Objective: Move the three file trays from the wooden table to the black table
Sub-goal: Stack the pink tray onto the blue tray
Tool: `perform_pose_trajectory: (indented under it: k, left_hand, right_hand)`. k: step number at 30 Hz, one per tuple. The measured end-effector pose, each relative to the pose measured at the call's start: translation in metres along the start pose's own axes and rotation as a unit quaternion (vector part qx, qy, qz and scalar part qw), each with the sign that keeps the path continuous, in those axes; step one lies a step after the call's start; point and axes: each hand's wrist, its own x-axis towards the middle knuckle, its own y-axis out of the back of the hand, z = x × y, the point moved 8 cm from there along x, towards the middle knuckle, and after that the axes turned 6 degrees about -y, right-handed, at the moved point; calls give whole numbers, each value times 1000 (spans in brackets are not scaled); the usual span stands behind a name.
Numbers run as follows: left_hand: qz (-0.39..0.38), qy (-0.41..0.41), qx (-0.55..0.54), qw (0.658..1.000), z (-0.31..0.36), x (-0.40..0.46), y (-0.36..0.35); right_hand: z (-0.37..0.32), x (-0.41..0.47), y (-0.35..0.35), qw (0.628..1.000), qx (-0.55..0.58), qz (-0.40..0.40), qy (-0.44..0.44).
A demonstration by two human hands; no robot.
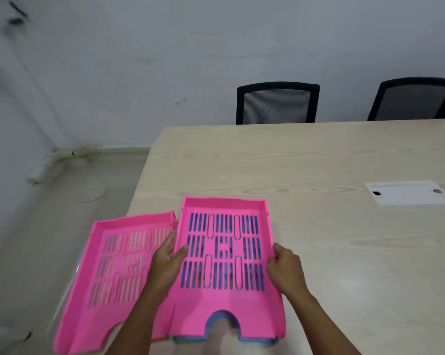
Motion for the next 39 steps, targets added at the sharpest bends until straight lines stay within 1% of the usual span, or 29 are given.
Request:
perform_pose_trajectory:
  k: [5, 9, 12, 15, 18, 22, 25, 27, 32, 39]
  left_hand:
    - [-40, 26, 28, 998, -17, -7, -9]
    - [-41, 27, 42, 998, -30, -10, -14]
    - [-43, 52, 46, 997, -45, -14, -17]
    - [-28, 64, 24, 997, -48, -19, -23]
    - [-6, 47, 6, 999, -37, -15, -26]
    - [14, 19, -7, 1000, -17, 0, -17]
    - [26, 11, 4, 1000, -14, 2, -5]
    - [31, 22, 5, 999, -22, -2, 0]
    - [35, 40, 21, 998, -38, -8, 1]
    - [-6, 40, 11, 999, -34, -14, -35]
  right_hand:
    - [8, -10, -3, 1000, 11, 20, -10]
    - [11, -12, 2, 999, 23, 38, -2]
    - [13, -14, 4, 998, 31, 46, 4]
    - [14, -11, 13, 997, 40, 62, 6]
    - [17, -9, 19, 997, 38, 73, -1]
    - [13, -10, 19, 994, 69, 81, 0]
    - [8, -12, 10, 995, 76, 65, -3]
    - [8, -16, 1, 996, 76, 47, -12]
    - [10, -17, -6, 996, 75, 39, -33]
    - [29, -1, 16, 995, 58, 54, -52]
